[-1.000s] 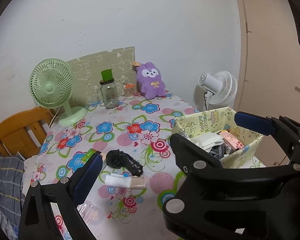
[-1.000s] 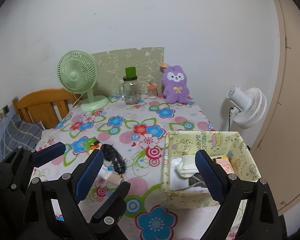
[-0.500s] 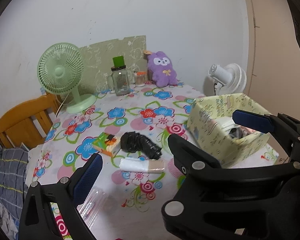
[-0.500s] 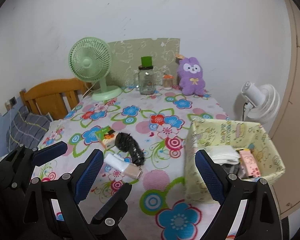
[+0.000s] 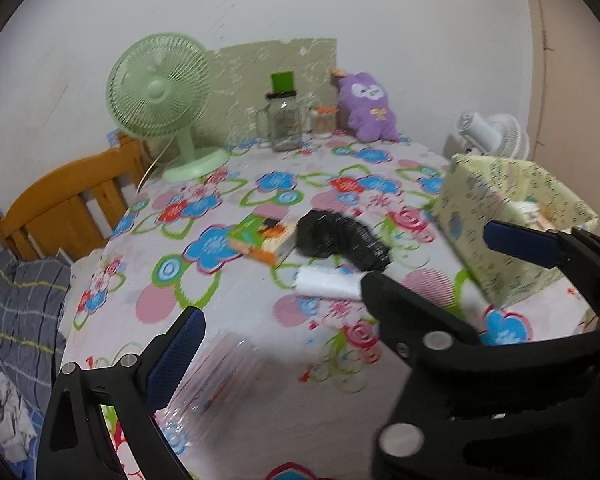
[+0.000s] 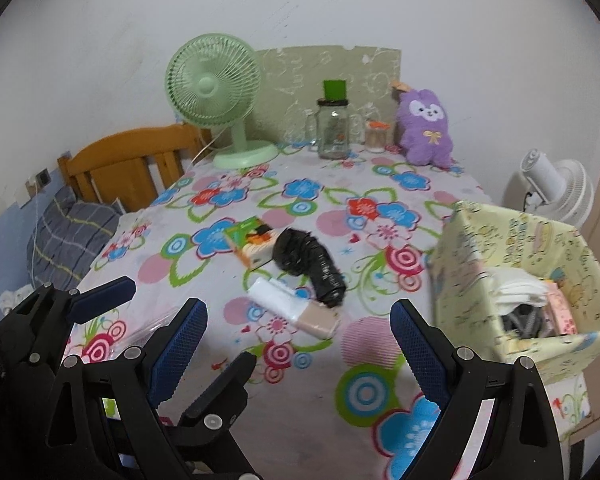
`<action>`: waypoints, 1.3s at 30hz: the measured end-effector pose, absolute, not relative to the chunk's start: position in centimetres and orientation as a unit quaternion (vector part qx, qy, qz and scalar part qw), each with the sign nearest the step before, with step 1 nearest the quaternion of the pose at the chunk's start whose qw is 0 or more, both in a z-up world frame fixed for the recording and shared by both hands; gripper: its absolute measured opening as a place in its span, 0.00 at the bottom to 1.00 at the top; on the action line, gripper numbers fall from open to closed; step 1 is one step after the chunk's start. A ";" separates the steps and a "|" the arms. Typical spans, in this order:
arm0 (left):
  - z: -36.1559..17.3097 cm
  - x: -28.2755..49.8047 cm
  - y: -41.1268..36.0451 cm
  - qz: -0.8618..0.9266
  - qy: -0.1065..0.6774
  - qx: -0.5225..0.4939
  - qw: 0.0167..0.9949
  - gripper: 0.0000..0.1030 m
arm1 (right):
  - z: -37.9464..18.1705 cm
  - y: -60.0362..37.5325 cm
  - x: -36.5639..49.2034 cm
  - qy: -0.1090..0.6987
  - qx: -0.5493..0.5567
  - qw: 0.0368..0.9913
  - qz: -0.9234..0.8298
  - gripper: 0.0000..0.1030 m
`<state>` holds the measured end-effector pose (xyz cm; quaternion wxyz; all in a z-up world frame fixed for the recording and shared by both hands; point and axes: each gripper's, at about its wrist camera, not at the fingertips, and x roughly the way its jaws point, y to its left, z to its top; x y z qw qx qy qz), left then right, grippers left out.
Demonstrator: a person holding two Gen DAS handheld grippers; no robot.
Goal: Organize soft objects
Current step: 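Close the left tool on the clear plastic bag while the right tool reaches the white paper roll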
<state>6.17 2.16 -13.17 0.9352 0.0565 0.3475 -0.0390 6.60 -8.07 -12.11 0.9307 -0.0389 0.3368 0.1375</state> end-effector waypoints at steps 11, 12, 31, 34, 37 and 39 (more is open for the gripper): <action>-16.3 6.4 5.5 -0.016 0.378 0.047 0.925 0.97 | -15.2 -5.8 7.1 0.362 -0.046 0.918 0.154 0.92; -16.6 6.4 5.7 -0.015 0.382 0.045 0.923 0.97 | -15.4 -5.6 7.2 0.364 -0.046 0.917 0.155 0.92; -19.2 7.6 7.9 -0.004 0.420 0.021 0.907 0.53 | -17.5 -3.6 8.4 0.393 -0.064 0.903 0.163 0.92; -19.0 8.0 7.6 -0.001 0.414 0.026 0.910 0.43 | -17.7 -3.8 8.9 0.396 -0.061 0.902 0.161 0.92; -18.9 8.4 7.3 -0.002 0.412 0.025 0.911 0.38 | -17.8 -4.2 9.4 0.400 -0.057 0.901 0.157 0.92; -18.8 8.9 7.1 -0.005 0.412 0.020 0.911 0.36 | -17.7 -4.4 9.8 0.401 -0.054 0.901 0.155 0.92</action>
